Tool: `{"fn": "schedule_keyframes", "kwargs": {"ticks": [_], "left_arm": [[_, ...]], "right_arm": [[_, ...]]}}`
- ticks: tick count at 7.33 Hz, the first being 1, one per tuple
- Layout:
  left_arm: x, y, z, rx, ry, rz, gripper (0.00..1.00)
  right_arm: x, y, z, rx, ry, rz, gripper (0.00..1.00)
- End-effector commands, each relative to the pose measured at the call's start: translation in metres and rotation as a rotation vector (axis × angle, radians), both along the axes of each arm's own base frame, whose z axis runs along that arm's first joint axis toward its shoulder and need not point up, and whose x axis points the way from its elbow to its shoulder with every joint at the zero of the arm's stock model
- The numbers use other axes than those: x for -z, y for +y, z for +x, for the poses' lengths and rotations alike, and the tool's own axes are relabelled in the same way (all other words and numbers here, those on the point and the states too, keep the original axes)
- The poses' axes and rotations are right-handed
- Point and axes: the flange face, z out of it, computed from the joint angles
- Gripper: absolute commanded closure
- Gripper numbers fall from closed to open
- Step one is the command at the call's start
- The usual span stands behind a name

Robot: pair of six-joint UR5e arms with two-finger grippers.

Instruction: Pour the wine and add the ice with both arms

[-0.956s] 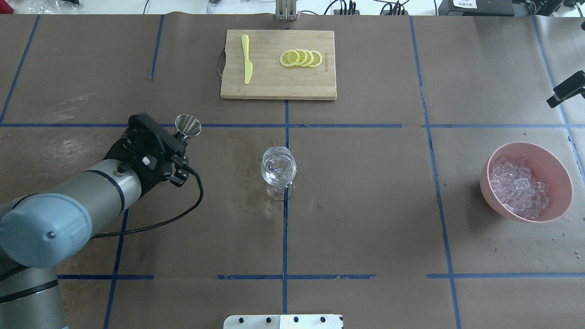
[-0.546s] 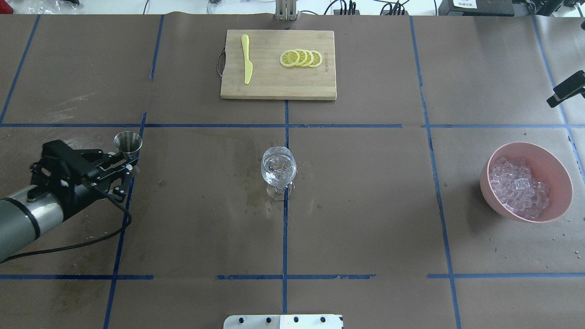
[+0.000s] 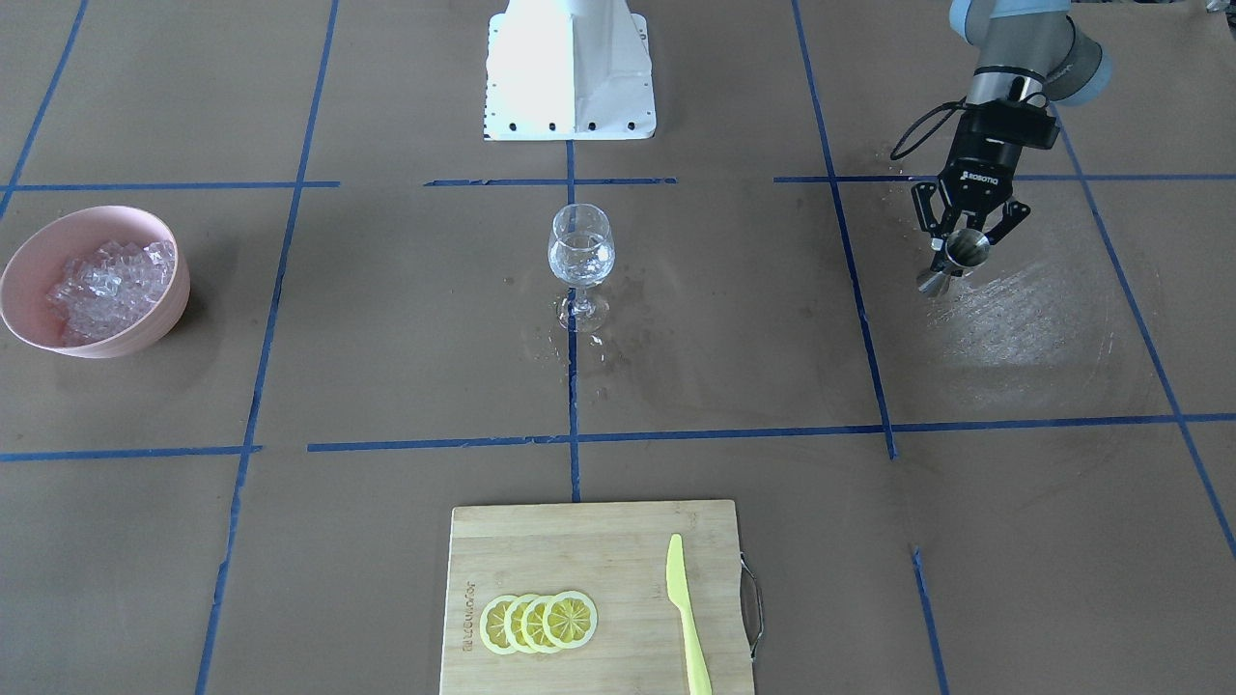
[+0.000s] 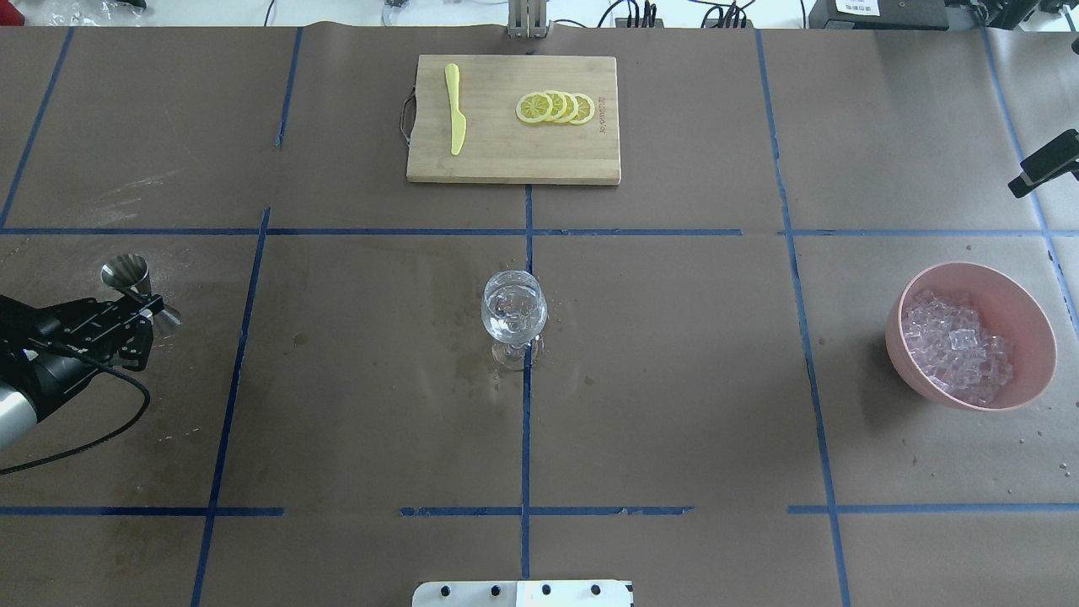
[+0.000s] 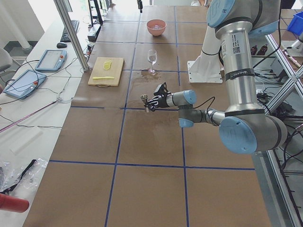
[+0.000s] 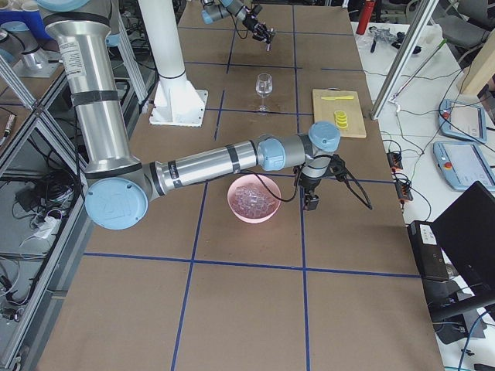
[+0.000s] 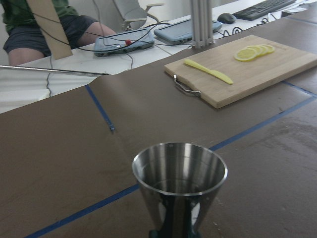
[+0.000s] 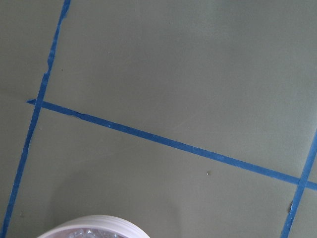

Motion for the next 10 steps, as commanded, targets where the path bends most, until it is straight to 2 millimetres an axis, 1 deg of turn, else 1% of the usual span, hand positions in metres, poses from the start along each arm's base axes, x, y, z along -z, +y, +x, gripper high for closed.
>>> {"fn": "schedule_keyframes", "kwargs": {"ticks": [1,2,3,4,5,7,8,9,10], "left_arm": [[-0.026,0.001,-0.003,0.051,0.108,-0.103,1.00],[-0.026,-0.001,-0.007,0.104,0.120,-0.095,1.00],[-0.031,-0.001,-0.008,0.129,0.118,-0.088,1.00],[-0.047,-0.002,-0.013,0.184,0.132,-0.089,1.00],[-0.055,0.004,-0.009,0.199,0.140,-0.087,1.00],[-0.063,0.012,-0.001,0.214,0.120,-0.074,1.00],[-0.076,0.019,0.004,0.233,0.088,-0.061,1.00],[-0.077,0.022,0.006,0.229,0.080,-0.054,1.00],[-0.075,0.026,0.015,0.213,0.085,-0.056,1.00]], "right_arm": [[0.000,0.000,0.000,0.000,0.000,0.001,0.00],[0.002,0.000,0.000,-0.001,-0.001,0.003,0.00],[0.001,0.001,0.000,-0.001,-0.001,0.001,0.00],[0.002,0.001,0.000,-0.001,-0.001,0.003,0.00],[0.003,0.000,0.000,-0.001,-0.001,0.004,0.00],[0.002,0.001,0.000,0.000,-0.002,0.002,0.00],[0.002,0.001,0.000,-0.007,-0.002,-0.004,0.00],[0.003,0.001,0.000,-0.007,-0.004,-0.004,0.00],[0.003,0.001,0.000,-0.007,-0.004,-0.004,0.00]]}}
